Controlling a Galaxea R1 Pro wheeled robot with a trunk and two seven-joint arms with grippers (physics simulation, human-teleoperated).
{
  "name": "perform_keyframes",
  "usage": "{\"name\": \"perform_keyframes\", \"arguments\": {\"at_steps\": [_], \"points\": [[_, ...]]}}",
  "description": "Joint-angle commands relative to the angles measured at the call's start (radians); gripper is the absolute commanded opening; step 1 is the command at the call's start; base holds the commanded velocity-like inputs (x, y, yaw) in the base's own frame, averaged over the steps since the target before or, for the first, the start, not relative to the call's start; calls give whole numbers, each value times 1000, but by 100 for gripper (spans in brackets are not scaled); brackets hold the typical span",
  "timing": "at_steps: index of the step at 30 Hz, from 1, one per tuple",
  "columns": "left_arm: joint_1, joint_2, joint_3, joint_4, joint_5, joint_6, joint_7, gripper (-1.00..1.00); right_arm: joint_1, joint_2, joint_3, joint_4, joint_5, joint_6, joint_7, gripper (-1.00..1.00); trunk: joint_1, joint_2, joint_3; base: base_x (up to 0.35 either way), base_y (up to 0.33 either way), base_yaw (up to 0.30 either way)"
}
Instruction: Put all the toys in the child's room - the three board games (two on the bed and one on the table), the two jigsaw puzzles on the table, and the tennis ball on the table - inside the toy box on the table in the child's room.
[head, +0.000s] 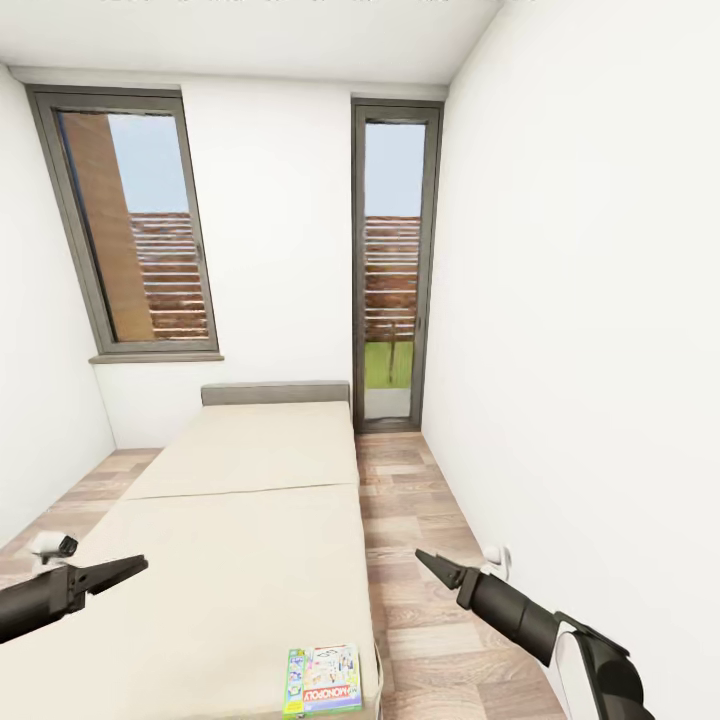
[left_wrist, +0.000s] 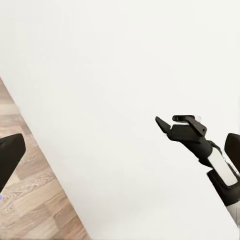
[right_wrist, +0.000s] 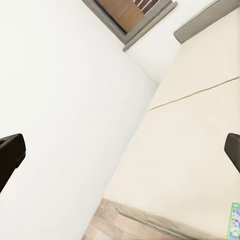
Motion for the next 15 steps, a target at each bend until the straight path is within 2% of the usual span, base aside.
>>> {"name": "perform_keyframes", "arguments": {"at_steps": [1, 4, 6, 8, 12, 15], "points": [[-1, -6, 0, 26, -5, 11, -5, 100, 0, 1, -2, 5, -5, 8, -1, 100, 0, -1, 0, 0, 0, 0], [-2, -24, -2, 50, -10, 11, -5, 100, 0, 1, -3, 9, -8, 9, -3, 100, 0, -1, 0, 0, 0, 0], [-3, -40, -6, 59, -12, 12, 18, 100, 0, 1, -3, 11, -10, 10, -4, 100, 0, -1, 0, 0, 0, 0], [-4, -63, -24, 68, -13, 12, 72, 100, -2, 2, -4, 13, -12, 11, -5, 100, 0, -1, 0, 0, 0, 0], [-4, -101, -90, 107, -13, 5, 200, 100, -14, 2, -4, 34, -13, 11, -6, 100, 0, -1, 0, -2, 0, 0], [-5, -114, -119, 144, -11, -2, 248, 100, -26, 2, -4, 55, -13, 11, -6, 100, 0, -1, 0, -69, 0, 0]]}}
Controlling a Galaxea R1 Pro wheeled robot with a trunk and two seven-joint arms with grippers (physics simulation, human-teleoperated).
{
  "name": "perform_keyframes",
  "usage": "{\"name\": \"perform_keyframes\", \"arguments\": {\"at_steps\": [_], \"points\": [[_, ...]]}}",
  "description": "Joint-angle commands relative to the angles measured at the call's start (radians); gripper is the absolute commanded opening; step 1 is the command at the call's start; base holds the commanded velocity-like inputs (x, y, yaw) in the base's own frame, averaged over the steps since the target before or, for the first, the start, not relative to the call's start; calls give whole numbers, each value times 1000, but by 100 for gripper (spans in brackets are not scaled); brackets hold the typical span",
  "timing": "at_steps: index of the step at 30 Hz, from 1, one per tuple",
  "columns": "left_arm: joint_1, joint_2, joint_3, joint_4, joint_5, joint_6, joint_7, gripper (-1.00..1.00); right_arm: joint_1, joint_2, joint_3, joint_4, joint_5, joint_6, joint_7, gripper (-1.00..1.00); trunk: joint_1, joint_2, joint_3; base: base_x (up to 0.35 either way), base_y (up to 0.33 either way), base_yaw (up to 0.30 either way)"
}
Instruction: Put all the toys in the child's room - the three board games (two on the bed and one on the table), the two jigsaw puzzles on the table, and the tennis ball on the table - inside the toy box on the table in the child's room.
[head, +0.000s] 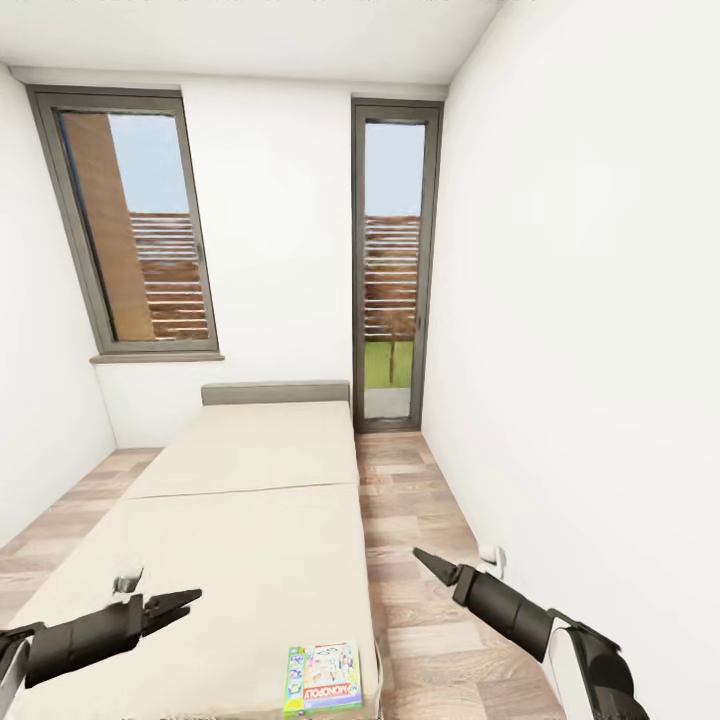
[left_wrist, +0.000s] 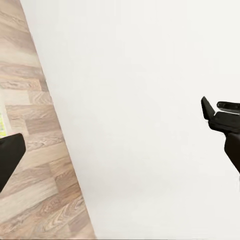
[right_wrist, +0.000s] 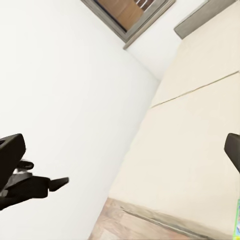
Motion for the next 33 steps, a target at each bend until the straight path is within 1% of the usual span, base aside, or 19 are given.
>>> {"name": "perform_keyframes", "arguments": {"at_steps": [1, 5, 9, 13, 18, 20, 23, 28, 31, 33], "points": [[0, -6, -12, 27, 4, 0, 20, 100, -7, 0, -2, 13, -2, 6, 3, 100, 0, -1, 0, -190, 0, 0], [0, -17, -25, 68, 4, -40, 43, 100, -13, -3, -5, 30, -3, 5, 3, 100, 0, -1, 0, -219, 0, 0], [1, -41, -30, 89, 3, -103, 53, 100, -16, -5, -7, 39, -5, 5, 3, 100, 0, -1, 0, -108, 0, 0], [2, -52, -28, 100, 4, -133, 56, 100, -18, -4, -8, 42, -7, 6, 3, 100, 0, -1, 0, -38, 0, 0], [2, -63, -30, 139, 3, -162, 63, 100, -18, -2, -8, 43, -9, 6, 2, 100, 0, -1, 0, -11, 0, 0], [3, -71, -31, 194, 2, -191, 83, 100, -19, -1, -8, 44, -9, 6, 1, 100, 0, -1, 0, -4, 0, 0], [3, -79, -32, 232, 7, -227, 111, 100, -19, -1, -8, 44, -9, 7, 1, 100, 0, -1, 0, -21, 0, 0], [3, -104, -33, 253, 9, -252, 146, 100, -19, -2, -8, 44, -10, 5, 3, 100, 0, -1, 0, -192, 0, 0], [3, -131, -31, 261, 9, -260, 183, 100, -19, -2, -8, 44, -9, 5, 3, 100, 0, -1, 0, -189, 0, 0], [3, -141, -31, 264, 9, -261, 202, 100, -19, -2, -8, 44, -9, 5, 4, 100, 0, -1, 0, -94, 0, 0]]}}
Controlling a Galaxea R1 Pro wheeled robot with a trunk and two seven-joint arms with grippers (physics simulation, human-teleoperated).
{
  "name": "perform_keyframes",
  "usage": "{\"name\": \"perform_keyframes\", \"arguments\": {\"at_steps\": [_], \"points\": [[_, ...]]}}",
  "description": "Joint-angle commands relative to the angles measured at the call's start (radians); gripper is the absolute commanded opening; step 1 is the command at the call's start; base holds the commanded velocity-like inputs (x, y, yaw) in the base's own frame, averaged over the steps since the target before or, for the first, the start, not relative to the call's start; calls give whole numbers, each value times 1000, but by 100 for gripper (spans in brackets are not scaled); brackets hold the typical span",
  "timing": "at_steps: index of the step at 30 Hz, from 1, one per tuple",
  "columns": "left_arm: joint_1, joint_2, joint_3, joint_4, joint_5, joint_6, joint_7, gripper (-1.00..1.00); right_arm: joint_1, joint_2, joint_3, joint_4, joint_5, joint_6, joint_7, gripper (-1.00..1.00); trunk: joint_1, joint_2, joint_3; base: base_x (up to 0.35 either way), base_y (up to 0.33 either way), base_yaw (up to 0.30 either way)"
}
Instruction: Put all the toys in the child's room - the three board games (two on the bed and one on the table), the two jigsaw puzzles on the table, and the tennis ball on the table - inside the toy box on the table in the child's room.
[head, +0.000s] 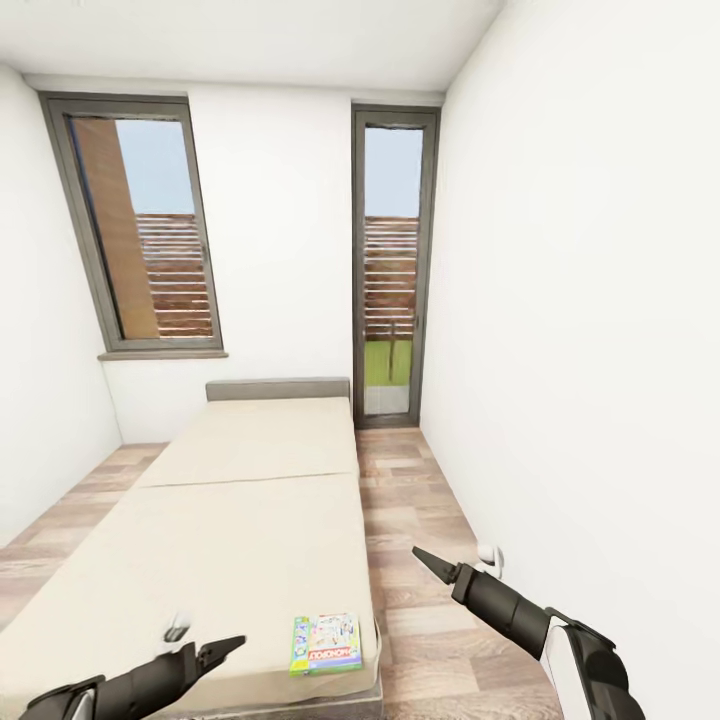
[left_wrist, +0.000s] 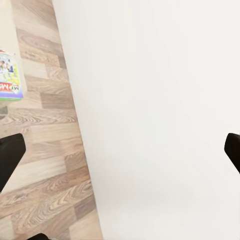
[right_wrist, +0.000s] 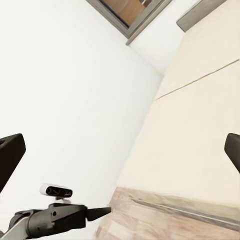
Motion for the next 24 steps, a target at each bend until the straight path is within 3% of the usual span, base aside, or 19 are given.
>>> {"name": "perform_keyframes", "arguments": {"at_steps": [1, 12, 17, 24], "points": [[0, -6, 0, 2, 4, 7, 10, 100, -1, 1, -2, 0, -2, 6, 2, 100, 0, -1, 0, -67, 0, 0], [0, -90, 0, 32, 6, 1, 203, 100, -1, -1, -3, 0, -2, 5, 2, 100, 0, -1, 0, -19, 0, 0], [0, -100, 0, 35, 8, 0, 230, 100, -1, -1, -2, 0, -2, 5, 3, 100, 0, -1, 0, -1, 0, 0], [-2, -106, 1, 35, 8, 4, 239, 100, -1, -5, -2, -2, -2, 7, 7, 100, 19, -36, -16, 0, 0, 0]]}}
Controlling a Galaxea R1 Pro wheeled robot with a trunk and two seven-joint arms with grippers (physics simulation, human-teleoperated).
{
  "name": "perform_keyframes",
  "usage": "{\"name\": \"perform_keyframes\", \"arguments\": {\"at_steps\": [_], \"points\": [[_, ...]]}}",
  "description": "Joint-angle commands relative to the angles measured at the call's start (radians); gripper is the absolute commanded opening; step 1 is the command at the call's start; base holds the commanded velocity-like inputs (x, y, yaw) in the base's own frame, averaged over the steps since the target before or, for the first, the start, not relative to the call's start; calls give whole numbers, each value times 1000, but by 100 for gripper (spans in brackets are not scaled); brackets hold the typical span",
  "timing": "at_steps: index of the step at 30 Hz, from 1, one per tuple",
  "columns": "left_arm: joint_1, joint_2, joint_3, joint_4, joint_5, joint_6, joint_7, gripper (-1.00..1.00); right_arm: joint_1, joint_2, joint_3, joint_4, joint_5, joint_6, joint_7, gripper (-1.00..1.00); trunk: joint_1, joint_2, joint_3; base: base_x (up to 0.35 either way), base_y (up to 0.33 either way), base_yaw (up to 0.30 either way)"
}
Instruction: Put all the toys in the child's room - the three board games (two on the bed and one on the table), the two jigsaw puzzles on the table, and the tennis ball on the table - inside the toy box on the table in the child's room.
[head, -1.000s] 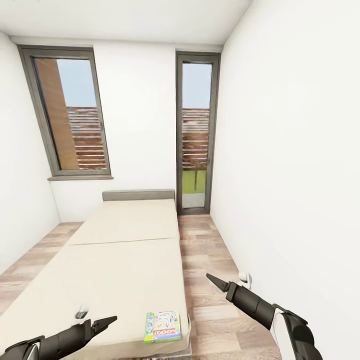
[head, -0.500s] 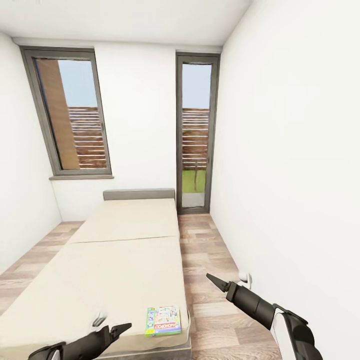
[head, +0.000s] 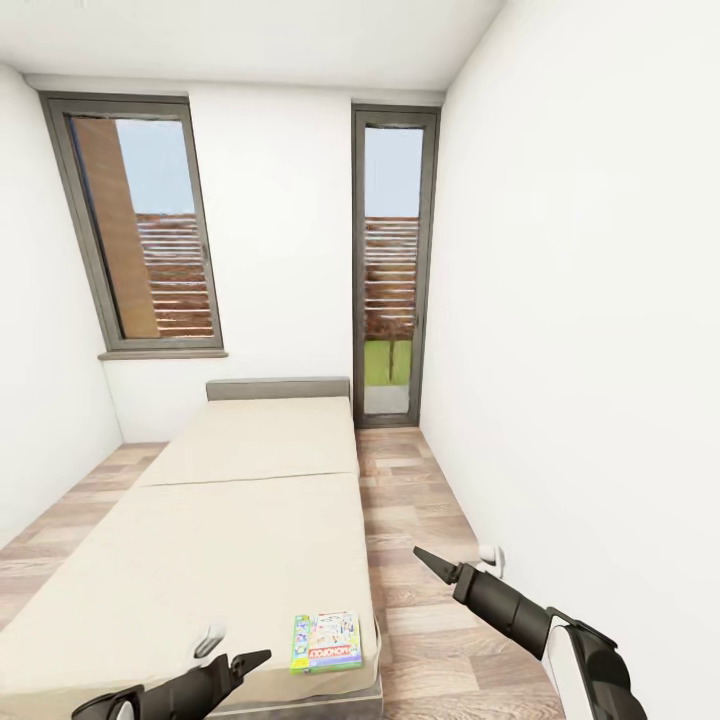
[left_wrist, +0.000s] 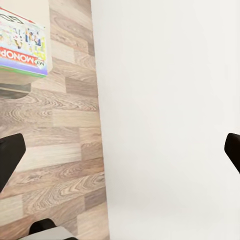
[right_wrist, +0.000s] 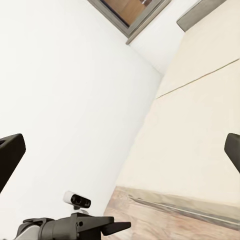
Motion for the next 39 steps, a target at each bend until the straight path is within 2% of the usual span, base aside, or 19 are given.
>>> {"name": "perform_keyframes", "arguments": {"at_steps": [1, 8, 14, 20, 21, 24, 26, 32, 34, 39], "points": [[-1, 0, 1, 0, 4, 6, -1, 100, -1, 0, -2, 0, -2, 6, 3, 100, 0, -1, 0, 0, 0, 0], [-2, 0, 2, 0, 11, 7, -11, 100, 0, -4, -3, -5, -12, 10, 4, 100, 0, -1, 0, 0, 0, 0], [-5, 2, 7, 0, 53, 13, -10, 100, 0, -6, -3, -8, -34, 11, 4, 100, 20, -36, -16, 0, 0, 0], [-62, 8, 9, 4, 158, 43, -6, 100, 0, -8, -5, -10, -56, 12, 4, 100, 43, -78, -35, 0, 0, 0], [-78, 8, 10, 7, 192, 63, -2, 100, 0, -9, -5, -10, -64, 14, 4, 100, 46, -85, -38, 0, 0, 0], [-92, 5, 10, 19, 225, 84, 10, 100, 0, -10, -7, -9, -77, 19, 4, 100, 58, -106, -47, 0, 0, 0], [-101, 2, 11, 54, 247, 96, 41, 100, 1, -11, -7, -9, -90, 26, 4, 100, 66, -120, -54, 0, 0, 0], [-107, -1, 12, 137, 263, 86, 100, 100, 2, -12, -8, -9, -99, 32, 3, 100, 89, -162, -72, 0, 0, 0], [-107, -1, 12, 167, 267, 56, 109, 100, 2, -12, -8, -9, -100, 34, 2, 100, 96, -176, -79, 0, 0, 0], [-107, -5, 13, 225, 269, 31, 114, 100, 1, -12, -8, -9, -100, 47, 1, 100, 115, -211, -94, 0, 0, 0]]}}
